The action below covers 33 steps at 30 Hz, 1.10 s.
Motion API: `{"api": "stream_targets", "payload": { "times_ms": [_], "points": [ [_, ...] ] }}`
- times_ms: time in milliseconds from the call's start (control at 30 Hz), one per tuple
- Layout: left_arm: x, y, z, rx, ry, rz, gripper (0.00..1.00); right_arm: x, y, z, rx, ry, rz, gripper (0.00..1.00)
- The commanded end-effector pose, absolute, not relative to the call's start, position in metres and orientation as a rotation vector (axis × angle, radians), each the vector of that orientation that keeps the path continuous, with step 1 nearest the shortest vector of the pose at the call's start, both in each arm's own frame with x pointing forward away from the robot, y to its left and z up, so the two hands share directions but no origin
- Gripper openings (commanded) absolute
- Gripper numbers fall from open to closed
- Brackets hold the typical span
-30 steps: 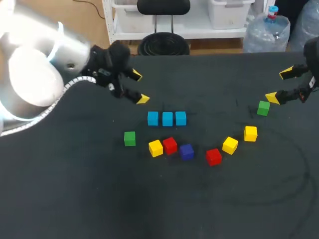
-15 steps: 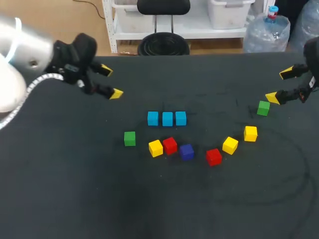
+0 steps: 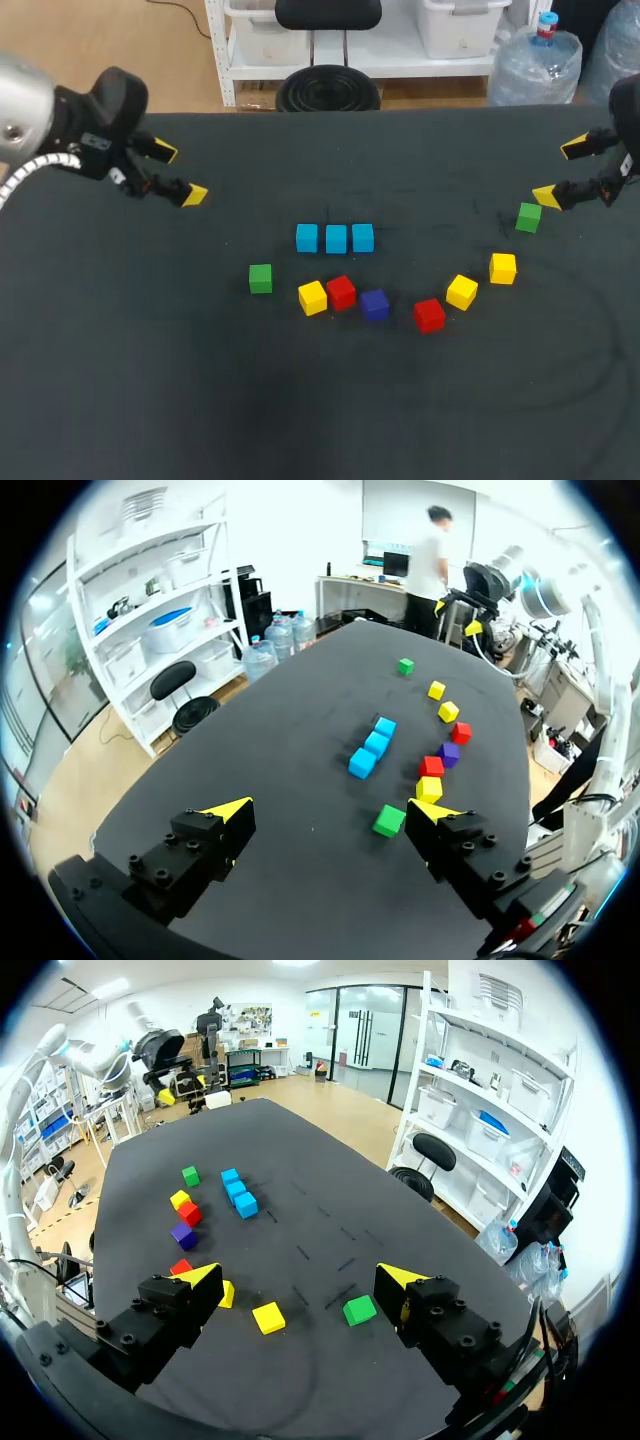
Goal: Place the blue cubes, place green cubes on the blue cubes, place the yellow cubes on the green cubes, then place the red cubes on the yellow cubes, and place purple cube on the red cubes.
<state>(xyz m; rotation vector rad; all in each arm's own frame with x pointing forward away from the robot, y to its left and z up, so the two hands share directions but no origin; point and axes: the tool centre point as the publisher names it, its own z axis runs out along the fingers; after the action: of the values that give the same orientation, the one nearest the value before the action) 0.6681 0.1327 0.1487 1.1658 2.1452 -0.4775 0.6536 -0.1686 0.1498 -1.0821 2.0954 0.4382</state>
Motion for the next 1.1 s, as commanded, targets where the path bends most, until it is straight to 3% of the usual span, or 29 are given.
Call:
{"api": "stream_targets", "payload": {
  "times_ms": [33, 1100],
  "points": [
    [0.653, 0.136, 0.156, 1.145, 2.148, -0.455, 1.00, 0.653, -0.168, 0.150, -1.081, 2.097, 0.435, 1.00],
    [0.629, 0.130, 0.168, 1.190, 2.174, -0.424, 1.00, 0.653, -0.168, 0.150, -1.081, 2.097, 0.435, 1.00]
  ]
}}
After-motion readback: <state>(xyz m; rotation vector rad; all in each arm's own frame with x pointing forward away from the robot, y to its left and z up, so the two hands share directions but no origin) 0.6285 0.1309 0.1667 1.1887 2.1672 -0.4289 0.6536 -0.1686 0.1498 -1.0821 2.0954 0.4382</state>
